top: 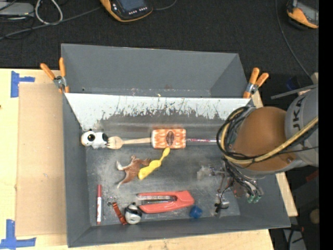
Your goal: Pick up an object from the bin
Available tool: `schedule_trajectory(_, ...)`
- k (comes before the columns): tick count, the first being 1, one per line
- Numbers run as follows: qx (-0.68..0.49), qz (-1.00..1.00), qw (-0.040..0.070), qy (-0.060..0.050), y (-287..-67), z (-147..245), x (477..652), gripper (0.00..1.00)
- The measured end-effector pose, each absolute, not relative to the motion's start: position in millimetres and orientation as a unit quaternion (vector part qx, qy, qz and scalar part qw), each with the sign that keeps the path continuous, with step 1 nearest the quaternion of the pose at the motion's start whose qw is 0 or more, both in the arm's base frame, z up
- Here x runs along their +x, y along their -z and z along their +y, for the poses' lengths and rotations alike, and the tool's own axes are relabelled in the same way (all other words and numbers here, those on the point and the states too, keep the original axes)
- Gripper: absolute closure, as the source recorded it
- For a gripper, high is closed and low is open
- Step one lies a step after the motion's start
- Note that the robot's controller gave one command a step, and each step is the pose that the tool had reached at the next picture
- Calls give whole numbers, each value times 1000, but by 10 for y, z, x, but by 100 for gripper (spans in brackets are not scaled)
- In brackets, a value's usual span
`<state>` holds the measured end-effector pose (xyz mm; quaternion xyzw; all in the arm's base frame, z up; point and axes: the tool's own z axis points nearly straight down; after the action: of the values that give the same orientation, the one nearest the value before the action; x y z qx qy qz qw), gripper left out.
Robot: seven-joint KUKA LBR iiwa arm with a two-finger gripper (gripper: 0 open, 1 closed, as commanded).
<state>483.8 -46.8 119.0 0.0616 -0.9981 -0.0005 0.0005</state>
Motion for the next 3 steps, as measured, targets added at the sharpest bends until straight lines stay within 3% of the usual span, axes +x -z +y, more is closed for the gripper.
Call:
schedule_trajectory(1, 101, -995, 0, 2, -1128, 305, 4879, 0)
schedule_trajectory(2, 123, -992, 5, 2, -985, 704, 4944, 0)
schedule_trajectory(3, 76, -997, -8, 0, -727, 663, 4799, 0)
